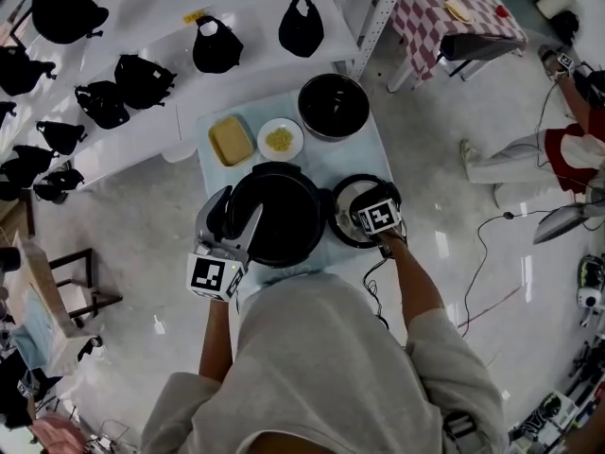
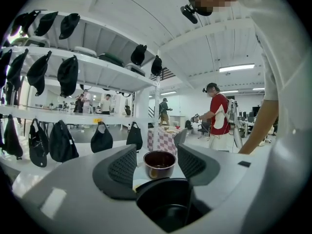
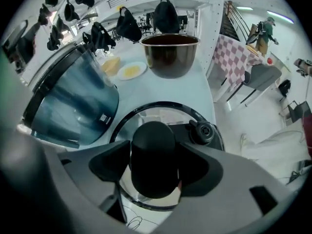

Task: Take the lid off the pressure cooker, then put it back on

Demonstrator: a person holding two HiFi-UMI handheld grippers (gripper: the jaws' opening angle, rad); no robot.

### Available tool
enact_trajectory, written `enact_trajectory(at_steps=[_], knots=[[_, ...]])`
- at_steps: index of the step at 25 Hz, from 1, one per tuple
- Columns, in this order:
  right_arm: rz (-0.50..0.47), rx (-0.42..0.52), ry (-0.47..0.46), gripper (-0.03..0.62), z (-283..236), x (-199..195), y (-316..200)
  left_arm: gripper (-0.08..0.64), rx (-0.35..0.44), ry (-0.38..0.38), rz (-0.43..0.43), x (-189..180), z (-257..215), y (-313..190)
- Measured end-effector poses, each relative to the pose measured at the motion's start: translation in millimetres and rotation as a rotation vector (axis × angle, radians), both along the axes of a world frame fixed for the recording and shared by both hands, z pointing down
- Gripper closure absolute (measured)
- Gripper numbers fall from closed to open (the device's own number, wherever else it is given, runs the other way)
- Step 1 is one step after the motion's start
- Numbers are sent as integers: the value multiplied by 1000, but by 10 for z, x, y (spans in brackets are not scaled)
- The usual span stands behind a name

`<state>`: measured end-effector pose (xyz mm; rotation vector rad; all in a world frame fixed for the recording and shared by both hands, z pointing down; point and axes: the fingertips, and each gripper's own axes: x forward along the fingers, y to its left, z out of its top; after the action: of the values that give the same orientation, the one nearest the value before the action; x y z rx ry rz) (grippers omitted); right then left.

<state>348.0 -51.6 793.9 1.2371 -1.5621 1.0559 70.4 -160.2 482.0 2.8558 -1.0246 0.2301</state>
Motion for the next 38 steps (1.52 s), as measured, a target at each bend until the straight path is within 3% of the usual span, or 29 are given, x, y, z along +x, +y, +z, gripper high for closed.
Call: enact_trajectory(at_steps=[2, 8, 20, 26, 38], knots=[[-8, -22, 18, 308, 37, -4, -8, 313, 0, -3, -11, -42, 1, -10], [-19, -102, 51, 305, 139, 15, 9, 313, -8, -11, -36, -132, 47, -32], [-33, -119, 114, 321, 83, 126, 115, 314, -15, -12, -32, -114, 53, -39], [-54, -17, -16, 321, -64, -54, 105, 318, -10, -12, -29, -122, 30, -88], [-120, 177, 46, 321, -982, 292, -19, 318, -11, 2, 24, 58, 16, -16]])
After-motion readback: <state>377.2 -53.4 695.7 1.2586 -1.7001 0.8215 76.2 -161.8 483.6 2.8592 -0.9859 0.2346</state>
